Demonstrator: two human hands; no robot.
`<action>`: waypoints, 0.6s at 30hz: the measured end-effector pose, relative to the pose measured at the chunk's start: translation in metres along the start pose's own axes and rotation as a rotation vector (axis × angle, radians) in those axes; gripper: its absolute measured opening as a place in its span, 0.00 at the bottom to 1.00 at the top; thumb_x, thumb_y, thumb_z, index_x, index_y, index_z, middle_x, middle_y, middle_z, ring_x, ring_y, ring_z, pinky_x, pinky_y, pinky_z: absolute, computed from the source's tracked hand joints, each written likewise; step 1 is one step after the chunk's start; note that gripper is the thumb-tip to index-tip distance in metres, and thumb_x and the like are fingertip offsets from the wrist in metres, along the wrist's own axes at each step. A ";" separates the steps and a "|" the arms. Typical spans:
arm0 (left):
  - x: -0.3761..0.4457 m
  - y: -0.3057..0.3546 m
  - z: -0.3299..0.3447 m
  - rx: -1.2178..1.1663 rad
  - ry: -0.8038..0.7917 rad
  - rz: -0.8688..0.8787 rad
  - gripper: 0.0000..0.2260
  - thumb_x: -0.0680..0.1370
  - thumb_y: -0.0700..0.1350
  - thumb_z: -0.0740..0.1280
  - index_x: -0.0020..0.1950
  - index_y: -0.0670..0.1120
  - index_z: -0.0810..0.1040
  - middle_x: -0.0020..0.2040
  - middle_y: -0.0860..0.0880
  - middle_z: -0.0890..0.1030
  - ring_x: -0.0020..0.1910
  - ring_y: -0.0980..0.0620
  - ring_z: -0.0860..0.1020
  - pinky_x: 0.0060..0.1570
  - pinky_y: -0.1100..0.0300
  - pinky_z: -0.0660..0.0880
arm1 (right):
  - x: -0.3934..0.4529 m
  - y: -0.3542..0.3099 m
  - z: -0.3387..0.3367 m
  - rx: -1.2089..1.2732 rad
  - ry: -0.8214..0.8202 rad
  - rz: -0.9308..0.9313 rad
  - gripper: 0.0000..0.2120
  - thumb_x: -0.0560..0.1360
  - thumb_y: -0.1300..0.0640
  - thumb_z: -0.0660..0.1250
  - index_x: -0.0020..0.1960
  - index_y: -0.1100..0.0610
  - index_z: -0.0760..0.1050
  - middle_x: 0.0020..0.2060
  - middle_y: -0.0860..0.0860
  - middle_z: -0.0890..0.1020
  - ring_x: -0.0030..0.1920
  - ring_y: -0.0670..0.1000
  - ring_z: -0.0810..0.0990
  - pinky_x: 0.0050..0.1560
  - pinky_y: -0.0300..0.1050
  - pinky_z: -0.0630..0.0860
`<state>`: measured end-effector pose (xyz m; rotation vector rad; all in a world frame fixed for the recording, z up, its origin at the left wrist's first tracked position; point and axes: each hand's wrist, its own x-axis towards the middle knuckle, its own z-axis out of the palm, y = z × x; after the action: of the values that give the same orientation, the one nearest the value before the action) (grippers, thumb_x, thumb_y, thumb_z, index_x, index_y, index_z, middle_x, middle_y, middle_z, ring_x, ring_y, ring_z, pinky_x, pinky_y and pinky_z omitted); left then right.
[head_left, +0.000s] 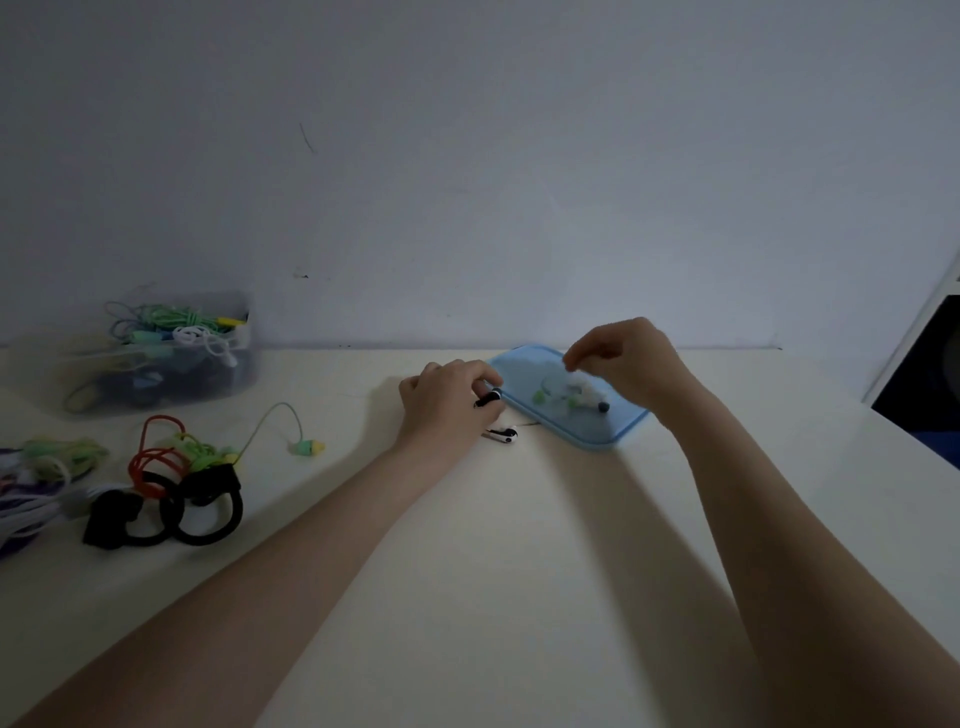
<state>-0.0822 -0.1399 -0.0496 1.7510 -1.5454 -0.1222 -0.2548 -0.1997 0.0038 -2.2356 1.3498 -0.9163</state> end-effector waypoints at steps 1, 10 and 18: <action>0.000 0.000 0.000 -0.014 0.005 0.003 0.09 0.74 0.45 0.67 0.54 0.53 0.77 0.42 0.58 0.77 0.52 0.53 0.71 0.43 0.60 0.52 | 0.001 0.001 -0.005 0.042 0.062 0.015 0.10 0.72 0.69 0.64 0.42 0.59 0.83 0.33 0.48 0.80 0.28 0.42 0.72 0.29 0.25 0.66; 0.000 -0.001 0.001 -0.004 -0.026 0.007 0.10 0.75 0.45 0.66 0.56 0.52 0.76 0.38 0.60 0.74 0.52 0.53 0.71 0.47 0.61 0.54 | 0.003 0.012 -0.011 -0.086 -0.056 0.267 0.13 0.72 0.70 0.61 0.47 0.59 0.82 0.45 0.58 0.82 0.41 0.55 0.80 0.45 0.45 0.80; 0.001 -0.001 0.002 0.022 -0.040 0.014 0.10 0.75 0.46 0.66 0.56 0.52 0.76 0.42 0.58 0.76 0.53 0.52 0.71 0.45 0.61 0.54 | -0.001 0.002 -0.007 -0.026 -0.207 0.244 0.12 0.70 0.72 0.65 0.41 0.57 0.81 0.37 0.56 0.81 0.34 0.50 0.79 0.40 0.36 0.77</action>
<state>-0.0818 -0.1413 -0.0511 1.7638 -1.5928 -0.1346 -0.2615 -0.1995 0.0074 -2.0593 1.5007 -0.5693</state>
